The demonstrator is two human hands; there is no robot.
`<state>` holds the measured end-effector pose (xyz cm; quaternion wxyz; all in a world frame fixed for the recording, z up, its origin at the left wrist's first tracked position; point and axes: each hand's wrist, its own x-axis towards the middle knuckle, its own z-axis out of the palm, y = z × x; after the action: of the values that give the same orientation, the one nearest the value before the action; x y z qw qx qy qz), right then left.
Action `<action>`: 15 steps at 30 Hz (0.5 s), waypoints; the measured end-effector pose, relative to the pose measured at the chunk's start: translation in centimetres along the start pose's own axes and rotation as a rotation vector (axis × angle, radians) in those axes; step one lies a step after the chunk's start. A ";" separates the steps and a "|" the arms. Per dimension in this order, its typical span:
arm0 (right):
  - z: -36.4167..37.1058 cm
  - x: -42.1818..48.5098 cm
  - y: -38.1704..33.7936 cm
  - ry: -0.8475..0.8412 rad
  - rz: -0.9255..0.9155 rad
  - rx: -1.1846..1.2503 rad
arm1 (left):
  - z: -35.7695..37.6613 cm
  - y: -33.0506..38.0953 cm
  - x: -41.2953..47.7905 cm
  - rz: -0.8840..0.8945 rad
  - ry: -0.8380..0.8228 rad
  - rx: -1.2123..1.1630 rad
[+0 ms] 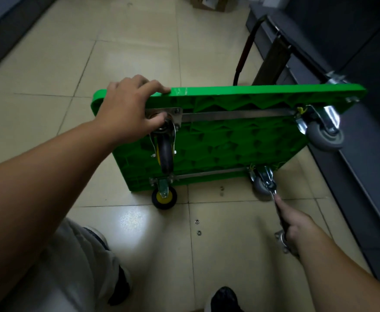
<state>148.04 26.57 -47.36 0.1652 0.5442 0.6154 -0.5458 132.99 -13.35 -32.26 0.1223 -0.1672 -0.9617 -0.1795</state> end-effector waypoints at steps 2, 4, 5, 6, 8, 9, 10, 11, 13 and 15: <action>1.1 0.5 0.6 -0.020 0.002 0.016 | -0.1 0.1 -0.2 0.015 -0.027 0.013; 2.1 1.2 2.0 -0.079 0.039 -0.003 | -0.4 0.0 -0.3 0.024 -0.051 0.013; 2.6 1.7 2.7 -0.079 0.055 -0.026 | -0.5 -0.1 -0.4 0.032 -0.060 0.015; 3.2 2.1 3.3 -0.058 0.075 -0.059 | -0.5 -0.4 -0.6 0.047 -0.063 0.023; 4.6 3.5 4.8 -0.075 0.108 -0.168 | -0.2 -1.0 -0.8 0.098 -0.060 0.058; 5.3 5.4 6.1 -0.082 0.112 -0.221 | 0.0 -1.3 -0.8 0.119 -0.053 0.078; 6.0 7.3 7.0 -0.082 0.110 -0.266 | 0.3 -1.6 -0.8 0.132 -0.042 0.093; 6.5 9.0 7.8 -0.074 0.083 -0.285 | 0.6 -1.9 -0.7 0.139 -0.030 0.105; 8.0 10.8 8.3 -0.012 0.038 -0.283 | 1.0 -2.1 -0.5 0.154 -0.005 0.123; 10.1 8.7 6.9 -0.010 0.008 -0.272 | 1.1 -2.2 -0.2 0.156 0.006 0.119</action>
<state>146.92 20.94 -61.24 0.2425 0.5165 0.6807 -0.4595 132.22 -14.94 -33.98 0.1487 -0.2335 -0.9543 -0.1127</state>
